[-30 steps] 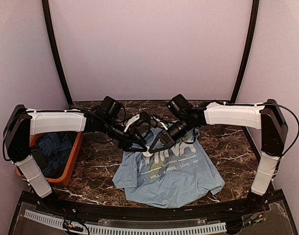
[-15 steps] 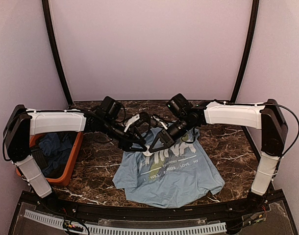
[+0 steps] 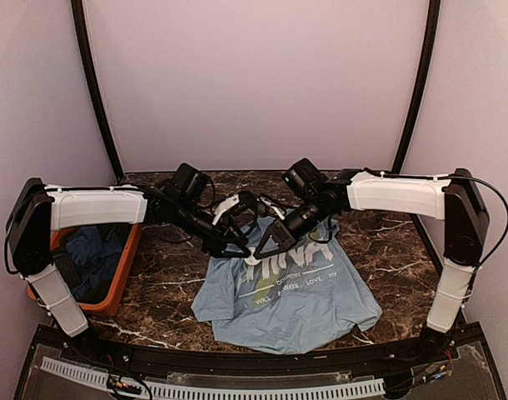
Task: Pin the brooch onto the clothing
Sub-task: Pin the brooch to the flattened clothing.
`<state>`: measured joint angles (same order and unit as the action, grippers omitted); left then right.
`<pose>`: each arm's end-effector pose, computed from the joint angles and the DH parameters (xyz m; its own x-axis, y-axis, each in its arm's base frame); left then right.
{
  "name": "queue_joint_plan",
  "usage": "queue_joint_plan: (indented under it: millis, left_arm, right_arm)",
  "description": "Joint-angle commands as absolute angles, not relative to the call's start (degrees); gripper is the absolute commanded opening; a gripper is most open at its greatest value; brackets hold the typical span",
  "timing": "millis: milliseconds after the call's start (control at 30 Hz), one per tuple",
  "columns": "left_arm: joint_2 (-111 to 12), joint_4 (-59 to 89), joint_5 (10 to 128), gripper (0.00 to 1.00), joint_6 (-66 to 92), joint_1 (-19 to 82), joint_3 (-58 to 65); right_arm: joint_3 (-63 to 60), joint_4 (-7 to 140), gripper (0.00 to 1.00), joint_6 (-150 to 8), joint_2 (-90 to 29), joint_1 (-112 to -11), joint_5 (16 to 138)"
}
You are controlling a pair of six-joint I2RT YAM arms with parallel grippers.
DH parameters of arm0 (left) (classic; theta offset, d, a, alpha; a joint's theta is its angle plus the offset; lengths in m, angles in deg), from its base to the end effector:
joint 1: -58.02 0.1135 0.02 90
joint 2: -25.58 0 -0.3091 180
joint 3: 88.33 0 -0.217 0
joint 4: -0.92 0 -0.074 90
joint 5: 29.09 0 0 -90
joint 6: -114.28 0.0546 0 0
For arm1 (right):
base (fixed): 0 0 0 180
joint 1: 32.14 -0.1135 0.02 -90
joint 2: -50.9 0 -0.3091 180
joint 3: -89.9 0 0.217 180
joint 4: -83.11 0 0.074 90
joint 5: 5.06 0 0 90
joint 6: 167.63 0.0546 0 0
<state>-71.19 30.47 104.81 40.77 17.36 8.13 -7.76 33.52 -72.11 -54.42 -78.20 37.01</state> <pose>0.2415 -0.2573 0.2938 -0.2512 0.4854 -0.8375 0.9666 0.0805 -0.2432 0.2321 0.2993 0.2897 -0.6541 -0.5859 -0.4784 -0.7015 0.2332 0.6735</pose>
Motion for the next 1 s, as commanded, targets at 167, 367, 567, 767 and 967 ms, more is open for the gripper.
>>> queue_joint_plan:
  millis: [167, 367, 567, 767, 967]
  left_arm:
    - [-71.6, 32.7, 104.7, 0.53, 41.7, 16.7, 7.3]
    - [-71.6, 33.0, 104.5, 0.53, 41.8, 16.5, 7.1]
    - [-71.9, 33.0, 103.3, 0.53, 41.5, 16.4, 6.9]
    - [-72.2, 33.2, 99.5, 0.53, 41.3, 16.4, 6.7]
    - [-71.8, 32.4, 97.0, 0.53, 40.8, 16.4, 6.9]
  right_arm:
    - [-10.2, 35.6, 0.00, -71.4, -54.7, -78.2, 37.1]
    - [-10.4, 35.5, 0.00, -71.1, -54.9, -78.2, 37.0]
    - [-10.4, 35.6, 0.00, -71.0, -54.9, -78.2, 37.2]
    - [-10.0, 35.6, 0.00, -70.9, -54.9, -78.2, 37.2]
    - [-9.7, 35.7, 0.00, -71.1, -54.8, -78.2, 37.1]
